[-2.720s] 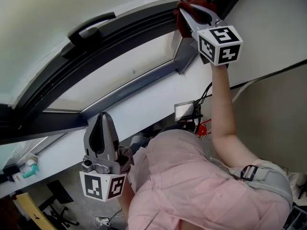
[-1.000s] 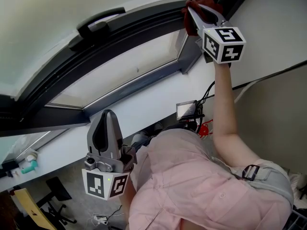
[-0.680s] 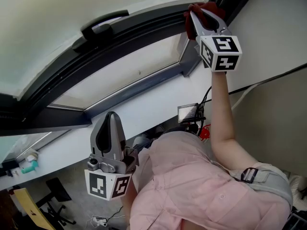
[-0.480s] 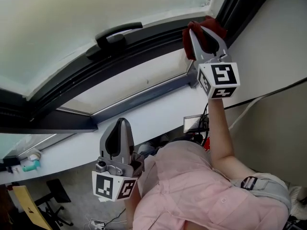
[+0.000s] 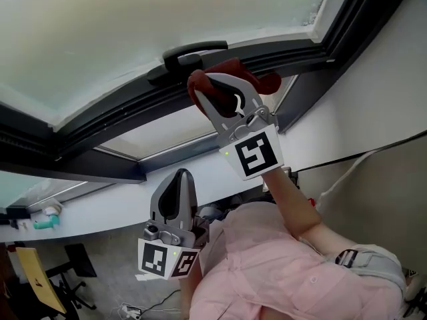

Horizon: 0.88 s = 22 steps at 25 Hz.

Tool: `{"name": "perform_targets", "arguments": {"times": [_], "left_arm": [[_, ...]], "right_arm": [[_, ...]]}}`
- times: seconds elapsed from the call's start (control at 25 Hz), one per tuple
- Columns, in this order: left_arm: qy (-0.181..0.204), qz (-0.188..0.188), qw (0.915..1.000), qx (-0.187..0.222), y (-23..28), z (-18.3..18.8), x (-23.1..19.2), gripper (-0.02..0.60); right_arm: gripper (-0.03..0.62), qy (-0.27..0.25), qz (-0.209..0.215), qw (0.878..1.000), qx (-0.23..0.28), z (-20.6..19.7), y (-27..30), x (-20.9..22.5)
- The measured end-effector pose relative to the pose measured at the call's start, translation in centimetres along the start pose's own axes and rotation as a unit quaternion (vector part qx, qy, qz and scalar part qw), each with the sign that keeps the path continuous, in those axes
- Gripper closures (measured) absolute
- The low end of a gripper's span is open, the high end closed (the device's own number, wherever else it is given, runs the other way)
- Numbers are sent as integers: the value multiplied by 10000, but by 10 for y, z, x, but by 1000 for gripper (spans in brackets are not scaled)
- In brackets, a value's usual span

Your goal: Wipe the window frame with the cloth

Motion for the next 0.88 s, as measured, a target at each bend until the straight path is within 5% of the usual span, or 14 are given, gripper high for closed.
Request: {"name": "perform_targets", "arguments": {"times": [0.48, 0.88], "left_arm": [[-101, 71, 9999, 45, -9, 5, -11, 586], [-134, -98, 9999, 14, -3, 1, -1, 586]], "right_arm": [[523, -526, -9, 9986, -77, -19, 13, -14], [523, -239, -131, 9995, -183, -30, -1, 11]]}}
Point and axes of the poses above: the fingertips, and each gripper's own axes: y forward along the fingers, x to its right, z out of its top, the point moved 1 cm from there along -y, backward along the fingers, and after that the axes turned 2 degrees about y, right-handed, at the moved point
